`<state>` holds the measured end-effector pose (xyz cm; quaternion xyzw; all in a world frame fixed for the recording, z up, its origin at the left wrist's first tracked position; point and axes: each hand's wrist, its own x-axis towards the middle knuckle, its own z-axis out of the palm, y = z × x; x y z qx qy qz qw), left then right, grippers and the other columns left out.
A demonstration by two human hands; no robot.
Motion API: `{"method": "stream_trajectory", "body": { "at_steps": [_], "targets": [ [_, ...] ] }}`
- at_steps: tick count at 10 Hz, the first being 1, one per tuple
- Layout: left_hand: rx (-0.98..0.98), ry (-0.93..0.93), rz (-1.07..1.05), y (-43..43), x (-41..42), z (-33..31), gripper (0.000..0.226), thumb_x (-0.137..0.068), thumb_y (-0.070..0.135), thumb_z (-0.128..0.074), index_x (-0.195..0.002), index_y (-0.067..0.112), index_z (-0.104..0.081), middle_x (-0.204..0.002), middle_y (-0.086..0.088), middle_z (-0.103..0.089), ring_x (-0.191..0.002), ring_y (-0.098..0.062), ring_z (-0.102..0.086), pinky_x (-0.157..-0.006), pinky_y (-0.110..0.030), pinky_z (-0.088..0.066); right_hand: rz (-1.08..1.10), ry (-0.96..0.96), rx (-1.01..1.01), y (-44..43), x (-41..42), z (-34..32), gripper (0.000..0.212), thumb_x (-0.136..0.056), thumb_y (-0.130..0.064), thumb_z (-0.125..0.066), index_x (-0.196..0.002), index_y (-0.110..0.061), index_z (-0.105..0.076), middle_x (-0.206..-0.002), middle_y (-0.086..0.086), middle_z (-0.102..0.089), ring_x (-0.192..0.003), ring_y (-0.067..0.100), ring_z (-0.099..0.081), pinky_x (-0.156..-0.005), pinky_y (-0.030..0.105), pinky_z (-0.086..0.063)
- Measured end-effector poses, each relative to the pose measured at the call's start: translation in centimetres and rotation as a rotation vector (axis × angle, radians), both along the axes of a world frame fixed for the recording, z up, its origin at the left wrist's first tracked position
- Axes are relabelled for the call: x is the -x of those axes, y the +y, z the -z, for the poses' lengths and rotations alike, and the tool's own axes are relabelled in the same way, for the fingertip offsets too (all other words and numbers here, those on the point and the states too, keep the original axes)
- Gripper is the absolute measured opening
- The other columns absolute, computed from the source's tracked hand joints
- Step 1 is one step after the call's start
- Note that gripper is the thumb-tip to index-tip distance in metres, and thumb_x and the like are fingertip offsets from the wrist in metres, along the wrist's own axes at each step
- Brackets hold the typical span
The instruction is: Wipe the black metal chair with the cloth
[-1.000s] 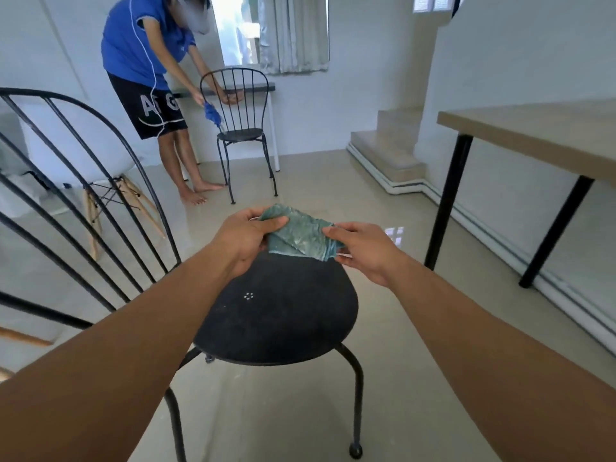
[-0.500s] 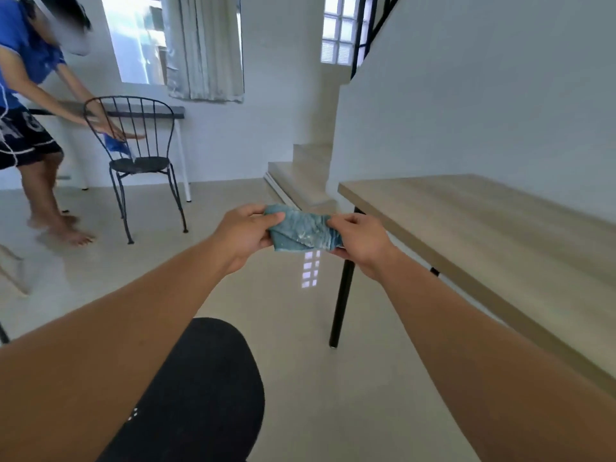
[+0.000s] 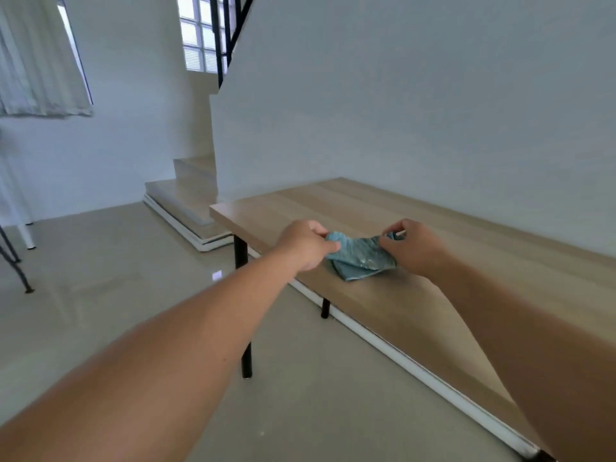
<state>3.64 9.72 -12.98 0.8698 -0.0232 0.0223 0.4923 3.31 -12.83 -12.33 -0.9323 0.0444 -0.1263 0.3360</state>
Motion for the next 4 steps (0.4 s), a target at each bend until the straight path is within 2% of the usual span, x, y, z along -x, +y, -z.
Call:
{"method": "stream_trajectory", "body": {
  "at_steps": [1,2,3,4],
  "targets": [
    [-0.198,-0.111,0.0,-1.2,-0.4,1.6,0.028,-0.087,0.038,-0.084,-0.109,0.023,-0.074,-0.104,0.008,-0.071,-0.092,-0.013,-0.066,-0.079,-0.025,-0.048,0.042,-0.014,0.035,-2.5,0.5,2.1,0.027,-0.097,-0.041,-0.074,-0.115,-0.021,-0.072,-0.112,0.005,-0.07,-0.089,0.023,-0.066,-0.07,0.032,-0.05],
    [-0.226,-0.113,0.04,-0.8,0.1,2.2,0.029,-0.089,0.042,-0.081,-0.112,0.026,-0.074,-0.11,0.006,-0.075,-0.097,-0.013,-0.069,-0.079,-0.026,-0.052,0.063,-0.042,0.033,-2.9,0.7,3.4,0.03,-0.098,-0.041,-0.073,-0.119,-0.019,-0.07,-0.112,0.005,-0.069,-0.1,0.026,-0.066,-0.08,0.034,-0.049],
    [-0.196,-0.142,0.103,0.2,1.1,2.3,0.035,-0.093,0.049,-0.074,-0.119,0.025,-0.071,-0.112,0.009,-0.072,-0.1,-0.011,-0.066,-0.075,-0.024,-0.046,0.099,0.043,0.107,-2.2,0.5,3.3,0.031,-0.103,-0.04,-0.066,-0.111,-0.011,-0.07,-0.089,0.003,-0.063,-0.077,0.021,-0.06,-0.063,0.033,-0.041],
    [-0.211,-0.201,0.079,1.5,2.2,2.2,0.039,-0.098,0.055,-0.064,-0.122,0.025,-0.069,-0.119,0.009,-0.069,-0.107,-0.012,-0.065,-0.084,-0.026,-0.049,0.174,0.052,0.241,-0.2,0.9,2.1,0.041,-0.104,-0.036,-0.058,-0.122,-0.001,-0.068,-0.104,0.014,-0.067,-0.103,0.034,-0.066,-0.078,0.036,-0.05]
  ]
}}
